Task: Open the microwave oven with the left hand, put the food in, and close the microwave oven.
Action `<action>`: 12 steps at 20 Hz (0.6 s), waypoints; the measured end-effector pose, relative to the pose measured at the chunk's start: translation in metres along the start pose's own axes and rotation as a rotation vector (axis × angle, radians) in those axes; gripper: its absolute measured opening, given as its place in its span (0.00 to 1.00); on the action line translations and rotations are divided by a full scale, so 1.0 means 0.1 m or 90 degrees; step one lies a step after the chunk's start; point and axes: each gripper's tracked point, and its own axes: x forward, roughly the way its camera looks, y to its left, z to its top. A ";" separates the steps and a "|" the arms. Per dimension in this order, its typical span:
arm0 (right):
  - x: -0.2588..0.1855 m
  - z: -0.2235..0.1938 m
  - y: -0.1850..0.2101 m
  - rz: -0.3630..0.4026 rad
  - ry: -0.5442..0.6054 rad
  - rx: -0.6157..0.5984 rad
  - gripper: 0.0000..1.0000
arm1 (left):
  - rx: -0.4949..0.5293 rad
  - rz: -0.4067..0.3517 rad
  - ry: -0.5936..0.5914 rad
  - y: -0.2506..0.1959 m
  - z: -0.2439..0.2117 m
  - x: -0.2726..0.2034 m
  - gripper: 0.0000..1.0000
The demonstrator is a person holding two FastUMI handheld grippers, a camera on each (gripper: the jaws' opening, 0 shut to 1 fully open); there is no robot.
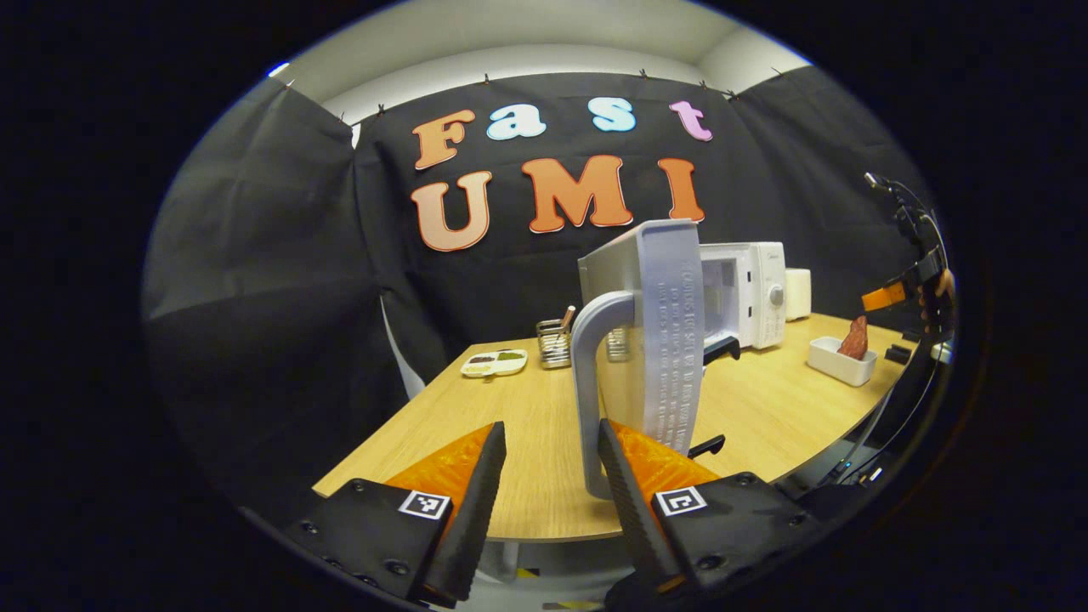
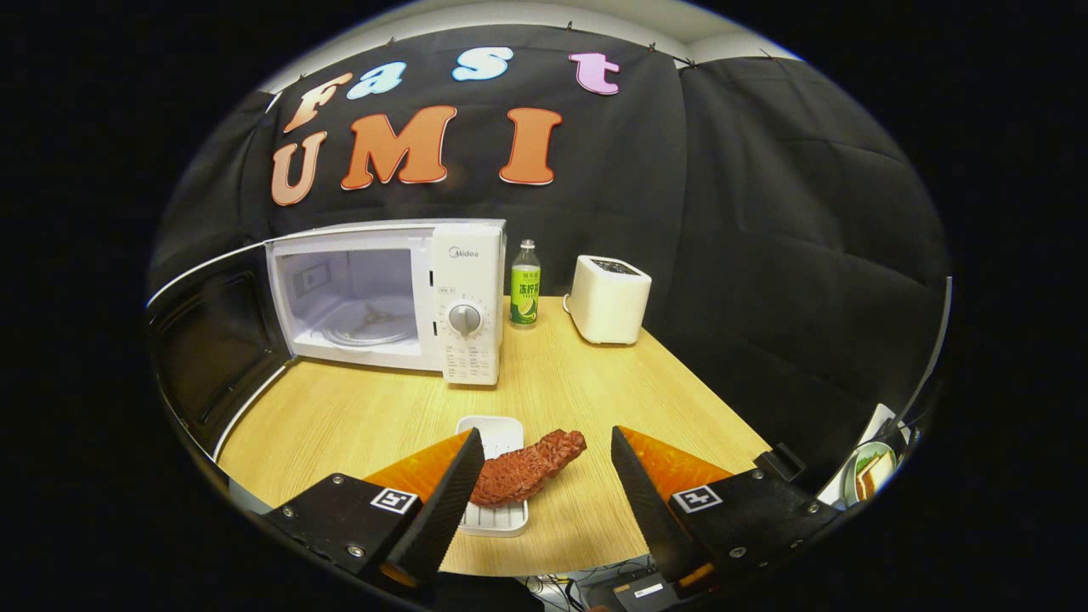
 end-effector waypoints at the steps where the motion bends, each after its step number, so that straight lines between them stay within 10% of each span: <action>1: 0.03 -0.03 -0.02 0.000 0.007 0.003 0.93 | -0.010 -0.005 -0.003 -0.04 0.04 -0.05 0.68; 7: 0.19 -0.19 -0.09 0.020 0.042 0.050 0.91 | -0.016 -0.005 -0.044 -0.19 0.37 -0.48 0.90; 12: 0.39 -0.32 -0.09 0.040 0.074 0.113 0.87 | -0.034 -0.017 -0.066 -0.46 0.55 -0.66 0.85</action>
